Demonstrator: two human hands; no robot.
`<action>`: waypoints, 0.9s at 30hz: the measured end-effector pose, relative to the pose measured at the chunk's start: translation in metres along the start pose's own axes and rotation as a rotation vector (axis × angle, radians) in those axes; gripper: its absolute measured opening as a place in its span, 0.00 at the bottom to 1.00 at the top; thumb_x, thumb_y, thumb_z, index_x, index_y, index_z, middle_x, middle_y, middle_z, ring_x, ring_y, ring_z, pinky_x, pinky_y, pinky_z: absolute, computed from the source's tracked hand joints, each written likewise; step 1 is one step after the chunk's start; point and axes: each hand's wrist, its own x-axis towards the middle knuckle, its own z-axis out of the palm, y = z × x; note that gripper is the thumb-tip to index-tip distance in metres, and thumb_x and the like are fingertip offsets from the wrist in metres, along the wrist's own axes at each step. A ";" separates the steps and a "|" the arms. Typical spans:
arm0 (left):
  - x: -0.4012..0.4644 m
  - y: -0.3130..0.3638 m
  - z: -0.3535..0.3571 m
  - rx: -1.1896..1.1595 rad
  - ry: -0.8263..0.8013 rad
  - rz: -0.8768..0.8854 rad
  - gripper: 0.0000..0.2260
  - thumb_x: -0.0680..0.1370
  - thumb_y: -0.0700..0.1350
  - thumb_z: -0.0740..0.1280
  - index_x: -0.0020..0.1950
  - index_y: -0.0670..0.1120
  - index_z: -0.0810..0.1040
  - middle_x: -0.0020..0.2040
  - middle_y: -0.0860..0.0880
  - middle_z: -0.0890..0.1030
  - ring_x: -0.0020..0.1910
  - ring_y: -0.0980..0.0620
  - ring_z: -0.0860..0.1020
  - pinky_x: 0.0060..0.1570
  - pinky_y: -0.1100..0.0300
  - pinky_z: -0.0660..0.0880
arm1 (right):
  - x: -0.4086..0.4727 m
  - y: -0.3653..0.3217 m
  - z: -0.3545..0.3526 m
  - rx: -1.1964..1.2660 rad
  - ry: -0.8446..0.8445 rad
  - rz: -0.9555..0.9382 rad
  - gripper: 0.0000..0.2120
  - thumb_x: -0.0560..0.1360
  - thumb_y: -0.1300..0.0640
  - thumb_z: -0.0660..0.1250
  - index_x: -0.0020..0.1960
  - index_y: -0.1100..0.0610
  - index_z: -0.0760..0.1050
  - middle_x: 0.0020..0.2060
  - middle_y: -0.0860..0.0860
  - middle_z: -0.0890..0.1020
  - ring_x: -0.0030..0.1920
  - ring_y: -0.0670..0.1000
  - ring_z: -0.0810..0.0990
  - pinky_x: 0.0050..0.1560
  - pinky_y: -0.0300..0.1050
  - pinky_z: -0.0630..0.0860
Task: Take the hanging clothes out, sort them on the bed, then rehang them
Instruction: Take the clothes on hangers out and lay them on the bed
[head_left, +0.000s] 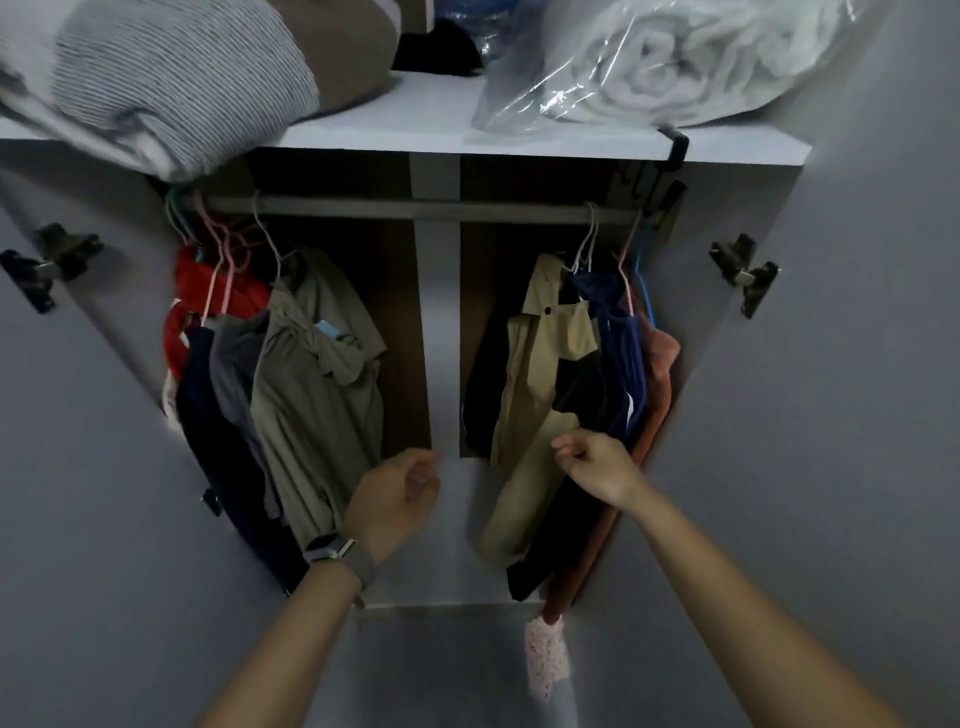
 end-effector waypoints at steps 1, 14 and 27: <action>0.010 -0.004 -0.002 -0.005 0.009 -0.012 0.12 0.78 0.40 0.63 0.61 0.46 0.75 0.49 0.49 0.79 0.47 0.54 0.78 0.49 0.71 0.73 | 0.016 -0.003 -0.002 0.046 0.024 0.012 0.12 0.78 0.63 0.59 0.58 0.58 0.77 0.50 0.50 0.81 0.50 0.48 0.78 0.50 0.35 0.71; 0.136 -0.061 -0.047 0.023 0.049 -0.034 0.13 0.77 0.42 0.64 0.62 0.49 0.74 0.49 0.53 0.79 0.42 0.62 0.77 0.38 0.79 0.68 | 0.163 -0.033 -0.029 0.117 0.492 0.129 0.20 0.73 0.65 0.65 0.64 0.66 0.67 0.57 0.64 0.75 0.59 0.65 0.73 0.60 0.53 0.71; 0.183 -0.093 -0.112 0.429 0.690 -0.032 0.13 0.71 0.36 0.68 0.55 0.39 0.79 0.51 0.40 0.78 0.52 0.40 0.75 0.52 0.51 0.74 | 0.172 -0.114 -0.025 0.843 0.326 0.197 0.13 0.79 0.52 0.59 0.51 0.61 0.76 0.43 0.58 0.79 0.43 0.54 0.77 0.41 0.42 0.73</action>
